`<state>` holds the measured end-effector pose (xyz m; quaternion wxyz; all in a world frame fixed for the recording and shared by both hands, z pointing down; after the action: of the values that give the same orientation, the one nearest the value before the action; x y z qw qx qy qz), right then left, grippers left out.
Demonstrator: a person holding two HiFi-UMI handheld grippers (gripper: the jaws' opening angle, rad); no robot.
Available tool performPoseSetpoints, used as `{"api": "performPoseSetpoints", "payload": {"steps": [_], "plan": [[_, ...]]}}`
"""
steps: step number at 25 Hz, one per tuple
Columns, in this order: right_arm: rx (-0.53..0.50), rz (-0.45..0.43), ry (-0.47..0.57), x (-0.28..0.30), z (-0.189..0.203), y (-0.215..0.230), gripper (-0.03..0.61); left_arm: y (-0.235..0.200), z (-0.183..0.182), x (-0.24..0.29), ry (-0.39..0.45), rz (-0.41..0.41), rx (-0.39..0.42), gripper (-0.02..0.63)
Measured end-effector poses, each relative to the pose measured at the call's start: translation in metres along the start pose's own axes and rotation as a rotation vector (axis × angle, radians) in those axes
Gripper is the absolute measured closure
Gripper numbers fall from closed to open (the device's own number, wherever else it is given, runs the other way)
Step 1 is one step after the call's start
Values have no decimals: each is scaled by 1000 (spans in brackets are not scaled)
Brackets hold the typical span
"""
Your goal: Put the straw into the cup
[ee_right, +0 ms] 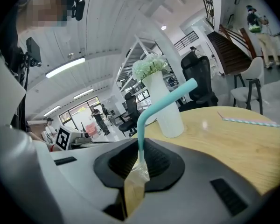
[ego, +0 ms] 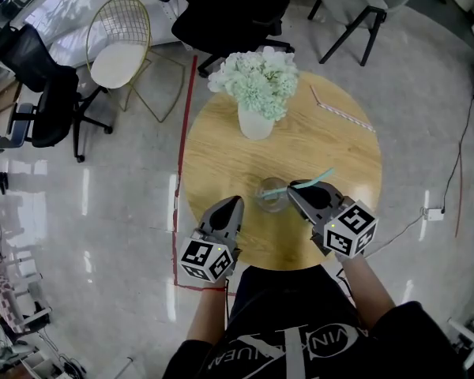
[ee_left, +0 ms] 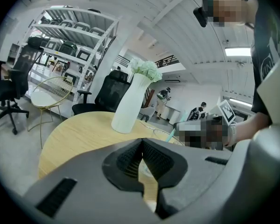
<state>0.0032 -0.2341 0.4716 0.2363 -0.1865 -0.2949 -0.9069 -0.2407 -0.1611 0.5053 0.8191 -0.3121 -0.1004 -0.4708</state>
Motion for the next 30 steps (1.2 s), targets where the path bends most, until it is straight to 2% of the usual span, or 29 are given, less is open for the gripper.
{"api": "performPoseSetpoints", "payload": {"steps": [18,25,30], "plan": [[16,-75,-32,8,4,13,543,-3,-6,2,8,-54,-18,606],[45,-89,-36,7,11,7,494,-2,-5,-6,-12,-52,-13,607],[78,-52,7,-2,16,3,455,-5,-8,-6,-31,-8,17,606]]}}
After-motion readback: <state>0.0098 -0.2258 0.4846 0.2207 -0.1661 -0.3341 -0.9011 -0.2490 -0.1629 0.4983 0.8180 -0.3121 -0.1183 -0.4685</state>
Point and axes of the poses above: the fingertips, and each gripper's own axes: x forward along the fingers, y to its right, z out of its underside, the point moved 10 cm from there along -x, backward along the fingers, and after that the axes turned 9 degrees about -y, right-handed, at the moved point
